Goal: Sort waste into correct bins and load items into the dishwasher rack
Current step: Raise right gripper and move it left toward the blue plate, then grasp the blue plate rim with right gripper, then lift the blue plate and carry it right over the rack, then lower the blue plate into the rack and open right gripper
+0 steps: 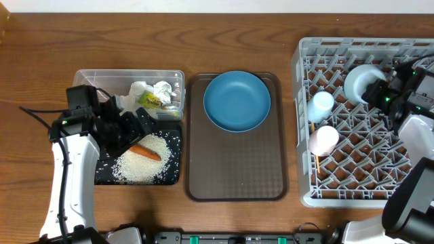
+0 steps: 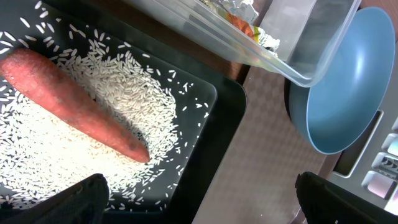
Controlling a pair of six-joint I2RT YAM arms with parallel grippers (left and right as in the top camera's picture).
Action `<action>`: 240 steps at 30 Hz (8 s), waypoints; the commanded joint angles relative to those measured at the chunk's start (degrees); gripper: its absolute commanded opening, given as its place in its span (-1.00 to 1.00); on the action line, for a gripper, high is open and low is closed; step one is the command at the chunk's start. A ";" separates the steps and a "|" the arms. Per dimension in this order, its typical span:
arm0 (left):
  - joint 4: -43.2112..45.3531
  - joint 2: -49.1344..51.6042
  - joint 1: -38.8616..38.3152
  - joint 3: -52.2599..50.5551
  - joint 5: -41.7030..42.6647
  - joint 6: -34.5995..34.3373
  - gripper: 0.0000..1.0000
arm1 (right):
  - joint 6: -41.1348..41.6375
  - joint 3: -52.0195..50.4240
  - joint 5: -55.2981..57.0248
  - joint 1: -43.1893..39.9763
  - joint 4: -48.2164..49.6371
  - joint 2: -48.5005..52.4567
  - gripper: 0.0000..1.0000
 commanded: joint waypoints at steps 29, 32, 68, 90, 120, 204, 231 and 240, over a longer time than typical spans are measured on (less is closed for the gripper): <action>-0.17 0.09 0.26 -0.22 0.11 -0.46 0.98 | 1.95 0.33 -2.47 20.90 -42.58 -34.38 -0.97; -0.17 0.09 0.26 -0.22 0.11 -0.46 0.98 | 3.69 0.33 2.03 27.17 -42.34 -34.36 -0.94; -0.17 0.09 0.26 -0.22 0.11 -0.46 0.98 | 5.62 0.33 16.85 60.41 -14.19 -0.55 0.00; -0.17 0.11 0.26 -0.22 0.11 -0.46 0.98 | 2.38 0.48 13.99 60.43 -12.02 6.62 -0.01; -0.17 0.11 0.26 -0.22 0.11 -0.46 0.98 | 5.62 0.79 -2.38 56.78 -13.25 -20.33 -0.98; -0.17 0.09 0.26 -0.22 0.11 -0.46 0.98 | -37.51 -0.57 -55.54 -26.93 -54.40 -16.22 -0.98; -0.17 0.09 0.26 -0.22 0.11 -0.46 0.98 | -11.26 -0.44 -34.05 -41.86 -48.50 -16.59 0.75; -0.17 0.11 0.26 -0.22 0.11 -0.46 0.98 | 2.12 -0.28 -24.17 -41.94 -40.48 -16.59 0.90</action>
